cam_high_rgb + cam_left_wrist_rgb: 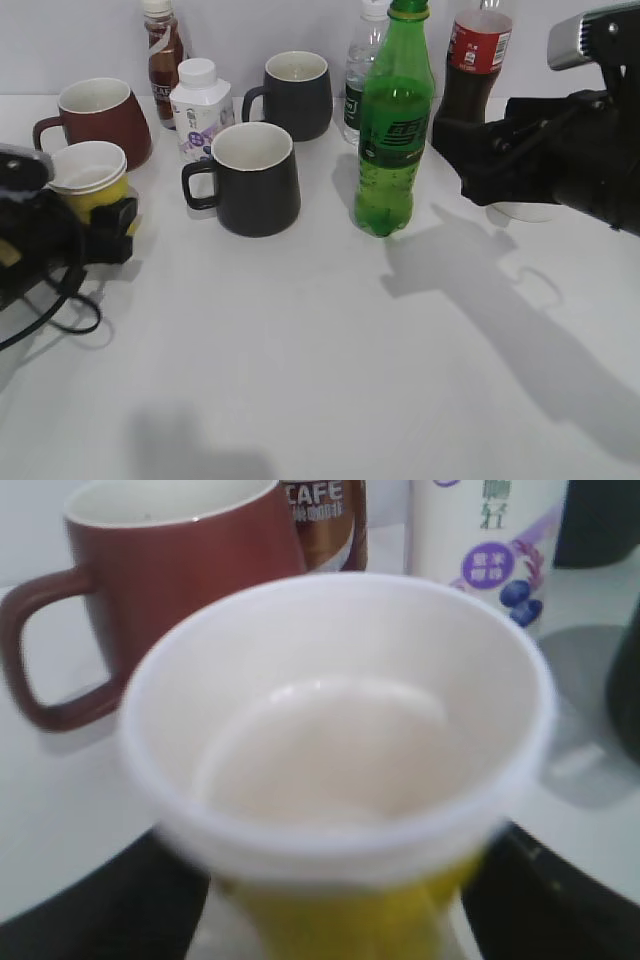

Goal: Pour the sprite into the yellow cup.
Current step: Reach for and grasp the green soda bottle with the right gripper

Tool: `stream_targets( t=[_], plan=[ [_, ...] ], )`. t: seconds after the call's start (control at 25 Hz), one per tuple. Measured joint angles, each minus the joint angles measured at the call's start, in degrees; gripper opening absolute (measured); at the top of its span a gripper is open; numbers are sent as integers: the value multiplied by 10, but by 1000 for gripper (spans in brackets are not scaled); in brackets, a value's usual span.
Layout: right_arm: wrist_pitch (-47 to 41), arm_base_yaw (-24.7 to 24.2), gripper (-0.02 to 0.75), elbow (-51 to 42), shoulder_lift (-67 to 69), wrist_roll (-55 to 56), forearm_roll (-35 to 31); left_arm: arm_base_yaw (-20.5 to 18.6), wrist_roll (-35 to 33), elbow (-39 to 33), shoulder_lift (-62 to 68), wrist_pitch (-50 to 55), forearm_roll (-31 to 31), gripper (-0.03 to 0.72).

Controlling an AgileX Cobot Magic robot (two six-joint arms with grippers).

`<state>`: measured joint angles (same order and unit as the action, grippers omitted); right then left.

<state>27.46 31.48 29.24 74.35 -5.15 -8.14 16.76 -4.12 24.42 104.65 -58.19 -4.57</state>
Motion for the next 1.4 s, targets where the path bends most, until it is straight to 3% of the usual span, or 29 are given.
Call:
stream_targets(
  t=[0.28, 0.4, 0.64, 1.0, 1.12, 1.4],
  plan=[
    [21, 0, 587, 0, 20, 5, 11, 0, 1, 78, 75, -21, 0, 586],
    [54, 0, 587, 0, 55, 37, 44, 0, 1, 94, 96, -27, 0, 545],
    [118, 0, 587, 3, 128, 51, 81, 0, 1, 95, 98, -55, 0, 403],
    [188, 0, 605, 42, 230, 59, 123, 0, 1, 55, 89, -108, 4, 400],
    [193, 0, 606, 65, 262, 59, 121, 0, 1, 26, 78, -109, 32, 400],
    [194, 0, 606, 128, 331, 60, 108, 0, 1, -22, 45, -109, 187, 398]
  ],
)
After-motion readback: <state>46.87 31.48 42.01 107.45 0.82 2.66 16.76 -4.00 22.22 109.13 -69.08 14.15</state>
